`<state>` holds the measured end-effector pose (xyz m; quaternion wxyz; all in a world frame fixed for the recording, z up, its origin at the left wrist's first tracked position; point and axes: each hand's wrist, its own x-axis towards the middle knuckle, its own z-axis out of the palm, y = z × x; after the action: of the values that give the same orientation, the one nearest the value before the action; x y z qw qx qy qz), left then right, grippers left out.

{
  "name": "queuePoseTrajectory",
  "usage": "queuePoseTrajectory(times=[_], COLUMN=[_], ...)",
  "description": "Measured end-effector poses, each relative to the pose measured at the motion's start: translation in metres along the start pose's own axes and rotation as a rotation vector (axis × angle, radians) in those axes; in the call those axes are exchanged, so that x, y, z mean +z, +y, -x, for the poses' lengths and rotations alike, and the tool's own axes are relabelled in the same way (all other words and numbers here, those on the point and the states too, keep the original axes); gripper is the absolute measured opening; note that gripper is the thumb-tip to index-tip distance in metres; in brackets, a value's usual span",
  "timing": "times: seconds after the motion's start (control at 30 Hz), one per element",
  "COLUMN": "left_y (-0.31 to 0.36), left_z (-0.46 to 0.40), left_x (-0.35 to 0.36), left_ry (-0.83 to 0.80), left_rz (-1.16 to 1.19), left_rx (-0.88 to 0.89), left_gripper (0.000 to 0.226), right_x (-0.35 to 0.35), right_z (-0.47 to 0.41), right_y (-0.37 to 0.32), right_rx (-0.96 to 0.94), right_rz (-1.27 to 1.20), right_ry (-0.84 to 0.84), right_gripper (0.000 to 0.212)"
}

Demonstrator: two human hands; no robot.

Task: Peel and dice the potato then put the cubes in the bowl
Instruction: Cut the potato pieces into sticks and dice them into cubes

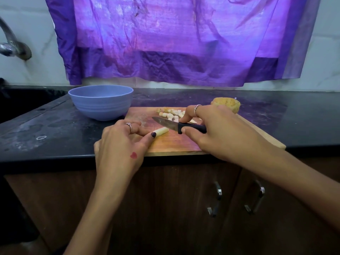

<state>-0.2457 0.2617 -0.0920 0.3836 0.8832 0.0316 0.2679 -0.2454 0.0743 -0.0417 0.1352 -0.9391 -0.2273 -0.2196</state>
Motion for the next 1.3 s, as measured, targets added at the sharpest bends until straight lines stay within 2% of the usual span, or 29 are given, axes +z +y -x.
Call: queuePoseTrajectory(times=[0.3, 0.6, 0.8, 0.93, 1.3], left_y=[-0.005, 0.001, 0.002, 0.001, 0.000], left_z=[-0.003, 0.001, 0.003, 0.002, 0.002], left_x=[0.001, 0.005, 0.004, 0.005, 0.004], left_ry=[0.003, 0.064, 0.072, 0.058, 0.062], left_rz=[0.044, -0.001, -0.011, -0.005, -0.026], left_rx=[0.006, -0.016, 0.004, 0.001, 0.025], left_gripper=[0.014, 0.018, 0.019, 0.022, 0.022], right_x=[0.015, 0.010, -0.009, -0.005, 0.009], right_z=[-0.005, 0.004, 0.018, 0.017, -0.001], right_y=[-0.009, -0.012, -0.003, -0.002, -0.010], right_rx=[-0.067, -0.068, -0.043, -0.035, -0.033], right_rz=[0.102, 0.152, 0.226, 0.075, 0.011], right_ry=[0.033, -0.046, 0.035, 0.099, 0.006], right_gripper=[0.025, 0.027, 0.029, 0.025, 0.024])
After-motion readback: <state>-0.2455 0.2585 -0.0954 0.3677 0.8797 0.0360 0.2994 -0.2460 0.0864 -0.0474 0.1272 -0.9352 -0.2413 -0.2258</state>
